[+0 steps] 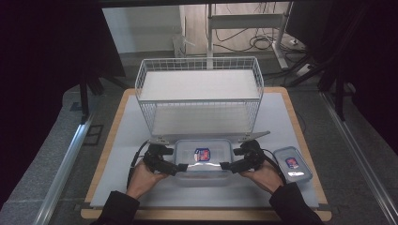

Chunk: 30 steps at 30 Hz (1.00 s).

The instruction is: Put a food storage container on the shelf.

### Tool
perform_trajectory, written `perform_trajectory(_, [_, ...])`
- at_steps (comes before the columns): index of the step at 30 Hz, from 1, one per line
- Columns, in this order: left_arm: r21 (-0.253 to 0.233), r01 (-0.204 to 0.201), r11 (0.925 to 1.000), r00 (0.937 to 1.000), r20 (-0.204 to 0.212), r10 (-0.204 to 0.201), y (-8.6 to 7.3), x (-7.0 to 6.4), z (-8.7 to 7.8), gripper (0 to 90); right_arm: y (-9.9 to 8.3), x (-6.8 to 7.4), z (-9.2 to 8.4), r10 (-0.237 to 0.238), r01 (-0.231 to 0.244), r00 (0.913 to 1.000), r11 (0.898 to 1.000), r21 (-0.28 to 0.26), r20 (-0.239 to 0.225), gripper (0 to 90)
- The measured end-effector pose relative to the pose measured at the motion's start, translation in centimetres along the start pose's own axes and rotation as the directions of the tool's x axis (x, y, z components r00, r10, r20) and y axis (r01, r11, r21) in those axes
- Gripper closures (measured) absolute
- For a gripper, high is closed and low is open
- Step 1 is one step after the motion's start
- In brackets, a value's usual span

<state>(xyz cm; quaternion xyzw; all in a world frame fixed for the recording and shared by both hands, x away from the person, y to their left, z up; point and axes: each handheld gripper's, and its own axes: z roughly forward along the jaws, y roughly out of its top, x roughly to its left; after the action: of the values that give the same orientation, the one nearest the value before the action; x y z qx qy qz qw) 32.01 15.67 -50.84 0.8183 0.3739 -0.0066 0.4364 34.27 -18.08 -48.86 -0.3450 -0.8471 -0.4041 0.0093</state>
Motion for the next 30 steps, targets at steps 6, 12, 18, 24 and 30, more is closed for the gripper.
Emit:
perform_trajectory(6, [0.015,0.098,0.995,0.9884,0.114,-0.1,-0.4,1.1,0.9,1.3,0.0,-1.1,0.8,0.091,-0.09,0.9918,0.996,0.02,-0.089,8.9])
perform_trajectory(12, [0.011,0.074,0.9972,0.9952,0.063,-0.075,-0.4,0.2,0.0,7.0,-0.3,-1.1,0.1,0.11,-0.107,0.9877,0.994,0.027,-0.111,18.2])
perform_trajectory(18, [0.006,0.042,0.9991,0.9975,0.056,-0.042,-1.4,-0.9,-0.9,14.9,-1.5,0.0,-0.9,0.097,-0.098,0.9896,0.995,0.001,-0.106,28.5])
perform_trajectory(24, [-0.047,0.042,0.998,0.9985,0.035,-0.041,-2.1,-1.7,-2.0,27.5,-2.4,0.7,-2.0,0.093,-0.096,0.9905,0.995,-0.031,-0.101,41.0])
perform_trajectory(30, [-0.094,0.111,0.9894,0.9906,0.09,-0.103,-2.9,-1.1,-2.7,39.9,-2.7,0.6,-2.5,0.111,-0.12,0.987,0.99,-0.07,-0.116,46.1])
